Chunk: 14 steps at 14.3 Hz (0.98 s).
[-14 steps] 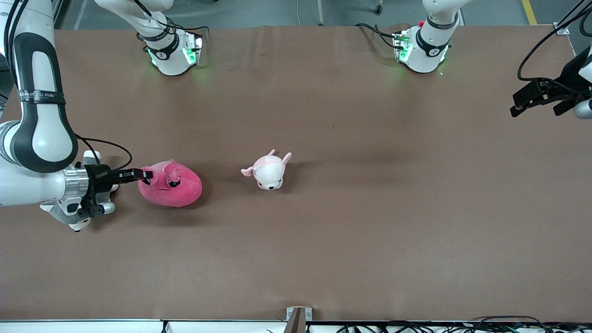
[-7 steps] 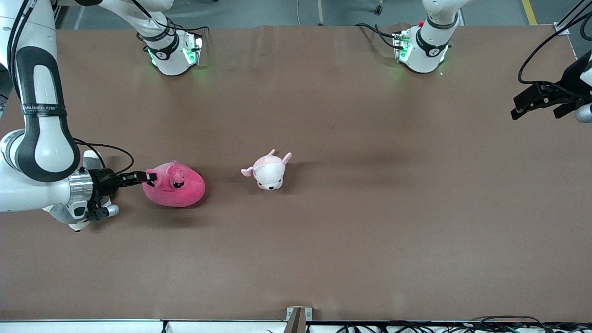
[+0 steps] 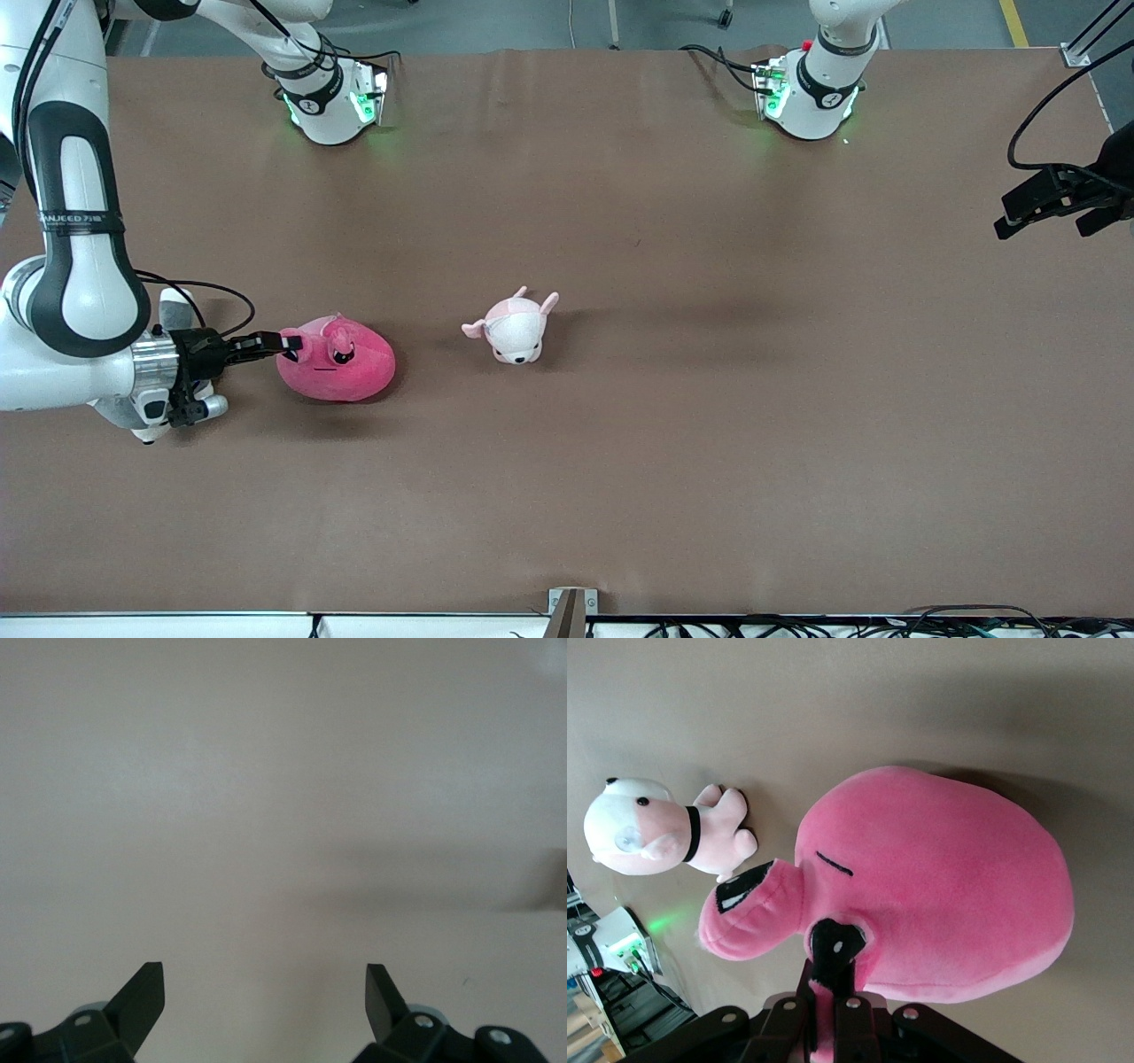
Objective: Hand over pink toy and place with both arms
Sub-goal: 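Open the right gripper and pull it back from the plush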
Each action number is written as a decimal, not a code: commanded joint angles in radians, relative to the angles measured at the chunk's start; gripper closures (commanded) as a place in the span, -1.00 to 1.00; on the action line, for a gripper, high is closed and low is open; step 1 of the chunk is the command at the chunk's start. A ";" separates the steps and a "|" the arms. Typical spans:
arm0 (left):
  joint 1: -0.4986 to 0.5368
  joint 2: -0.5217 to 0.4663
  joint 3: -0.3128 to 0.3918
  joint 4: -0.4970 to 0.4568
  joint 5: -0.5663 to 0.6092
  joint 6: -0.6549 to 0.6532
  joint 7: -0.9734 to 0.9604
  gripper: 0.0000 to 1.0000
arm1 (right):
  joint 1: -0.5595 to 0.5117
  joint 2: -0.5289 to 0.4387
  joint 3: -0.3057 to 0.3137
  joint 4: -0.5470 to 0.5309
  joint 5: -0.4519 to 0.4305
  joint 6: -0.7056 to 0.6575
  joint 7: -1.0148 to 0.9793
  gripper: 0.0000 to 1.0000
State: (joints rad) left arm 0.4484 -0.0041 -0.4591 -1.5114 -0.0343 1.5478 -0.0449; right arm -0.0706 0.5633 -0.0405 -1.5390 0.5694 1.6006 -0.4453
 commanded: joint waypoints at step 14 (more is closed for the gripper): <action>-0.428 0.007 0.407 0.025 0.005 -0.015 0.000 -1.00 | -0.005 -0.284 0.024 0.261 -0.497 -0.149 0.302 -1.00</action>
State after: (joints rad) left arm 0.0347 -0.0030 -0.0634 -1.5062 -0.0343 1.5463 -0.0450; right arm -0.0897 0.3370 -0.0320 -1.2508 0.1676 1.4550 -0.1843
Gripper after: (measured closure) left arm 0.000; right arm 0.000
